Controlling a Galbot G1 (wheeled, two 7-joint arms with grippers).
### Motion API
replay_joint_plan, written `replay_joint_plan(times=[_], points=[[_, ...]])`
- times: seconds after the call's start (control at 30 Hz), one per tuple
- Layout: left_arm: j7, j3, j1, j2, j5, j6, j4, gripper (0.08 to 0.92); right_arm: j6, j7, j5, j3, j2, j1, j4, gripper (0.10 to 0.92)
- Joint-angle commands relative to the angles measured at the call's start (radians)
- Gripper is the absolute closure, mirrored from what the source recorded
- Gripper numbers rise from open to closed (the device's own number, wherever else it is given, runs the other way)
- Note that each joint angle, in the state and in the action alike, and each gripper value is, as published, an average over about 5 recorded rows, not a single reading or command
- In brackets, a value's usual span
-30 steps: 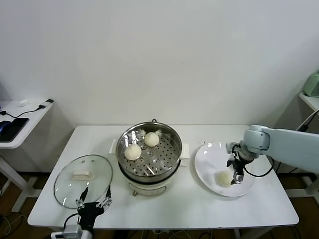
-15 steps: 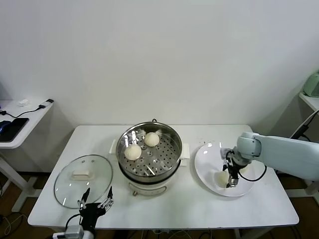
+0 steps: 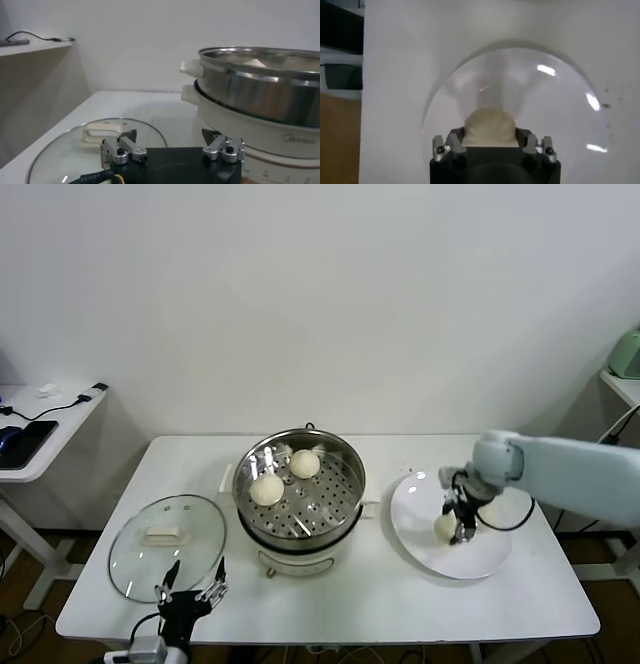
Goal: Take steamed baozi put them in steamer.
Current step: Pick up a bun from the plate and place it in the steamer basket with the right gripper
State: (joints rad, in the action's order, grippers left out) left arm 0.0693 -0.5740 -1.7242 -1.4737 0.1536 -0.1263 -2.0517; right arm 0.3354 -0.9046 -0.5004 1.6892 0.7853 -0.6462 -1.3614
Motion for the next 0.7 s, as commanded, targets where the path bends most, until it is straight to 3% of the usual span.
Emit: replay_joint_plan(times=[0.03, 0.17, 0.33, 0.5, 0.7], points=[[-0.002, 0.001, -0.003, 0.002, 0.0, -0.008, -0.022, 0.177, -0.174, -0.158, -0.122, 0.125, 0.202, -0.474, -0.008, 0.347], [-0.002, 0.0, -0.006, 0.005, -0.002, -0.009, -0.026, 0.177, -0.296, -0.182, -0.156, 0.028, 0.339, -0.52, -0.041, 0.347], [0.0, -0.005, -0.018, 0.007, -0.004, -0.007, -0.034, 0.177, -0.496, -0.181, -0.081, -0.065, 0.478, -0.476, -0.133, 0.345], [0.002, -0.009, -0.028, 0.002, -0.005, -0.005, -0.041, 0.177, -0.654, -0.153, 0.147, -0.114, 0.548, -0.327, -0.21, 0.345], [0.005, -0.013, -0.035, 0.0, -0.005, -0.001, -0.042, 0.177, -0.784, -0.131, 0.35, -0.126, 0.589, -0.182, -0.184, 0.347]])
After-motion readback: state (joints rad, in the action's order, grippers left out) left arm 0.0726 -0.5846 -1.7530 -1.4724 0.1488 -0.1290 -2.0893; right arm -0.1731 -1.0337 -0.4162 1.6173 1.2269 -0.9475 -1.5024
